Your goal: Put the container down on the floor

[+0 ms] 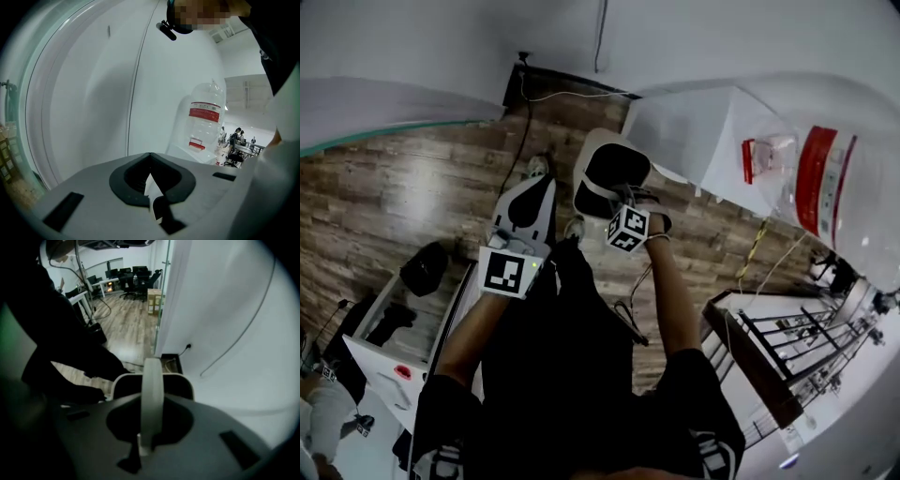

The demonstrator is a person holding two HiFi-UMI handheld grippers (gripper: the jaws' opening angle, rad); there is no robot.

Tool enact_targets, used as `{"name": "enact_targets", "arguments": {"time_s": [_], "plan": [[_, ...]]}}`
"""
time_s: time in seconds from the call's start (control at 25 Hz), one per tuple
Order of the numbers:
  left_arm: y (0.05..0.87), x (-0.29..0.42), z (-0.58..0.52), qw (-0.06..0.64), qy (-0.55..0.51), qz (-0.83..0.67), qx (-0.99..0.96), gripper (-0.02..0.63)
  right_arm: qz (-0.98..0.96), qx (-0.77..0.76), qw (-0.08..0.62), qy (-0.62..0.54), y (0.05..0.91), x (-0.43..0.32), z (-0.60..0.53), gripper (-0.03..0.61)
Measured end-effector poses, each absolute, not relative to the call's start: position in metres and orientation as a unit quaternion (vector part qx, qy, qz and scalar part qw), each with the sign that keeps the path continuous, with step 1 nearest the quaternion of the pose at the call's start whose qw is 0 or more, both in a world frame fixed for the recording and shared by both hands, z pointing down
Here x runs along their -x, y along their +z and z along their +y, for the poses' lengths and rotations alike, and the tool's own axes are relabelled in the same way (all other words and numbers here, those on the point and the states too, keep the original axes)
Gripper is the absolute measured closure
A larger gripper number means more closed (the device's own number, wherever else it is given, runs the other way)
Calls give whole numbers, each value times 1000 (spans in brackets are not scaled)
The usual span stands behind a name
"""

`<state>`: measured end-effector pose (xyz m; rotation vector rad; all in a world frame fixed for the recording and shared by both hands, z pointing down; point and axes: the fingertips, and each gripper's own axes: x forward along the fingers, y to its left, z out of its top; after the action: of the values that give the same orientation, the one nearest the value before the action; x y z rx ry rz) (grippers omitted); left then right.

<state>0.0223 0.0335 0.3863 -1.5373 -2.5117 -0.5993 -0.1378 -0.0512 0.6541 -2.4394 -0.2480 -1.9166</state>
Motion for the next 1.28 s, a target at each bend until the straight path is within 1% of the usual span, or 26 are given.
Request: {"name": "enact_targets", "arguments": {"time_s": [0.36,0.76,1.28], "plan": [[436,-30,68,73,-206,-833,509,583,-81,768,15,-635,738,135,0,538],[489,-37,85,102,-200,-845,485,583,-89,755,27,-650,836,141,44,538],[532,-42,98,107,-208,-850,472,583,-64,736,-4,-674,907,153,91,538]]}}
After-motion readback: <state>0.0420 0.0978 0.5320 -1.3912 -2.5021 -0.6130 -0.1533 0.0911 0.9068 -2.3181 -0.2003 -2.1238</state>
